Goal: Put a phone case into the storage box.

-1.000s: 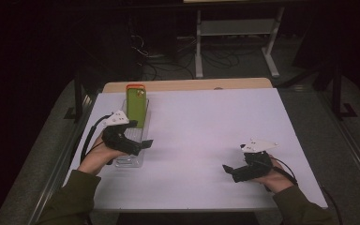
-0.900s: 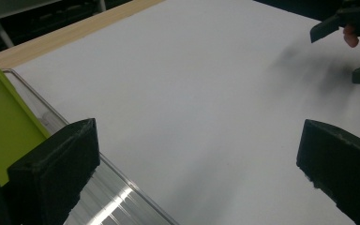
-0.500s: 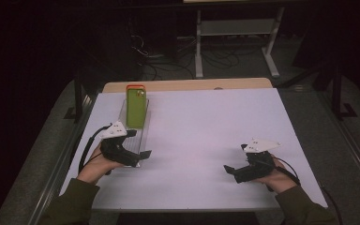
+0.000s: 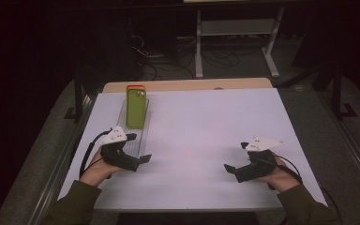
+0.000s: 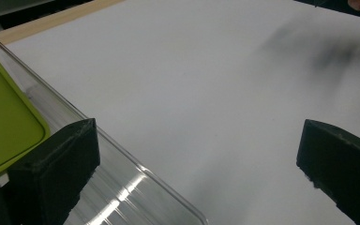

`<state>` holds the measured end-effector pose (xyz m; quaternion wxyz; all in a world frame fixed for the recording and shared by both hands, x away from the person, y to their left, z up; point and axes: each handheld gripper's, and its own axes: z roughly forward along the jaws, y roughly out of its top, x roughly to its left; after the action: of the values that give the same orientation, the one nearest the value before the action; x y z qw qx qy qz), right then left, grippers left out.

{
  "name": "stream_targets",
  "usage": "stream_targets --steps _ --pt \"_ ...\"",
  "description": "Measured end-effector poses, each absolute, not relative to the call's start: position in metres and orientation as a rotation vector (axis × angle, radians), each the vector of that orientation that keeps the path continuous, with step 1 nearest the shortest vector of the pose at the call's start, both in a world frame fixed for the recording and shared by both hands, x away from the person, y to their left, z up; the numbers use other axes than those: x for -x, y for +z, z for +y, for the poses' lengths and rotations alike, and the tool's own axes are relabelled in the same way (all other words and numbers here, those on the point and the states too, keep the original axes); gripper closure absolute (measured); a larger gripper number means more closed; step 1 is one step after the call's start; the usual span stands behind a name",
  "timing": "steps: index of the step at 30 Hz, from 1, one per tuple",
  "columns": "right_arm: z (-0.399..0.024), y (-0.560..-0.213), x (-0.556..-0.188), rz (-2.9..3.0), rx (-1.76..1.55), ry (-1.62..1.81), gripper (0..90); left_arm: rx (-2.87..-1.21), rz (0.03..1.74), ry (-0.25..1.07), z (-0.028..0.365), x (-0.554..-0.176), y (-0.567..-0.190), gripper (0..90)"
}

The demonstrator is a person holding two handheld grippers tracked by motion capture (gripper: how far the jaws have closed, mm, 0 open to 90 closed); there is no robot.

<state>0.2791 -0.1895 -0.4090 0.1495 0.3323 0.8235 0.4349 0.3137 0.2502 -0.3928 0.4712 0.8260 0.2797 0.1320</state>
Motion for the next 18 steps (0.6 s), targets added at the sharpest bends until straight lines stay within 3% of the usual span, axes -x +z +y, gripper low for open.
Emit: stream_targets --steps 18 --pt "-0.191 -0.398 -0.28 2.35 -0.915 1.305 0.0 -2.017 0.698 0.296 0.25 -0.313 -0.401 0.0"
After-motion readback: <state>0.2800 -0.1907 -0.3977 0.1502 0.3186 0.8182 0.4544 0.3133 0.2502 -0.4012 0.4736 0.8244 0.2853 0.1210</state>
